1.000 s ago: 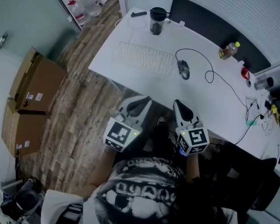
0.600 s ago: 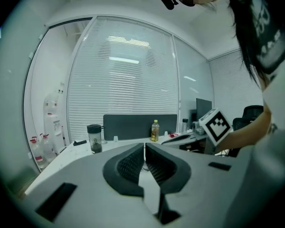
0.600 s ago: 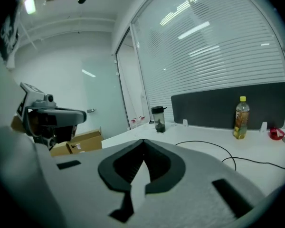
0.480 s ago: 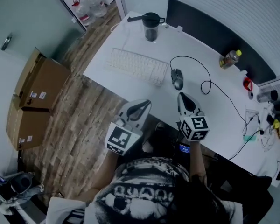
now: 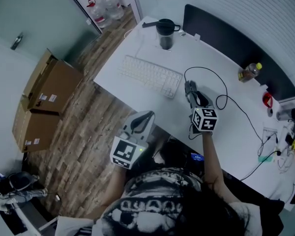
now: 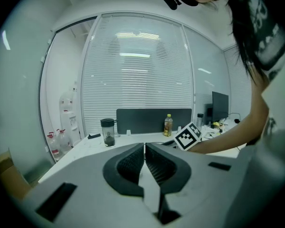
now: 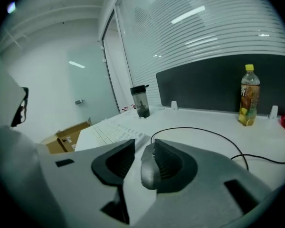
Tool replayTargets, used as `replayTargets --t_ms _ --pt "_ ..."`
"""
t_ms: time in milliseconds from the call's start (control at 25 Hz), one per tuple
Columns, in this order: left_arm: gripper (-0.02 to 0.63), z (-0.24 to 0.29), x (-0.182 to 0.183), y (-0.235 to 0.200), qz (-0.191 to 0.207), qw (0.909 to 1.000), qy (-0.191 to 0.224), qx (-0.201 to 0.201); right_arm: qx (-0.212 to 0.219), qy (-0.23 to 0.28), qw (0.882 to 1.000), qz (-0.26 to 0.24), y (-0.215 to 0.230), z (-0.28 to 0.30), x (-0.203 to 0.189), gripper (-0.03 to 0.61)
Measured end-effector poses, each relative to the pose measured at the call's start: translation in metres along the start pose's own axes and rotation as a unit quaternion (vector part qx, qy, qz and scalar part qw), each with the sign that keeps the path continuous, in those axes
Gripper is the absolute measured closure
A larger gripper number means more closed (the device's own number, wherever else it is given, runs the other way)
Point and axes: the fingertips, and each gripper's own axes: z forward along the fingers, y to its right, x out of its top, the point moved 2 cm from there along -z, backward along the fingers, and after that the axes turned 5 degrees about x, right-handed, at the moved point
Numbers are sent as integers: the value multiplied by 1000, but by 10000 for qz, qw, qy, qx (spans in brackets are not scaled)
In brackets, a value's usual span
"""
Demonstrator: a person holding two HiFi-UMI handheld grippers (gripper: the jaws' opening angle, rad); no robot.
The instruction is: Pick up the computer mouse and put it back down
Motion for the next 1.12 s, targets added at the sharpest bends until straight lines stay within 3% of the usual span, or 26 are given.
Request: replayTargets --t_ms 240,400,800,1000,1120 --pt "604 1 -10 -2 -92 9996 -151 231 -124 -415 9989 189 16 38 -20 309" --pt "604 -2 -18 -5 -171 9985 -281 431 -259 -543 9981 149 21 55 -29 247" --pt "604 -21 -42 -24 -389 9951 -600 677 -559 -1116 9915 359 28 82 -47 236" --pt "604 -15 -44 -39 -329 9969 -609 362 -1085 -1373 9845 60 30 87 -51 270" --pt "604 -6 -38 -48 -217 9982 -543 117 -1187 -1336 9838 -149 28 86 -51 272"
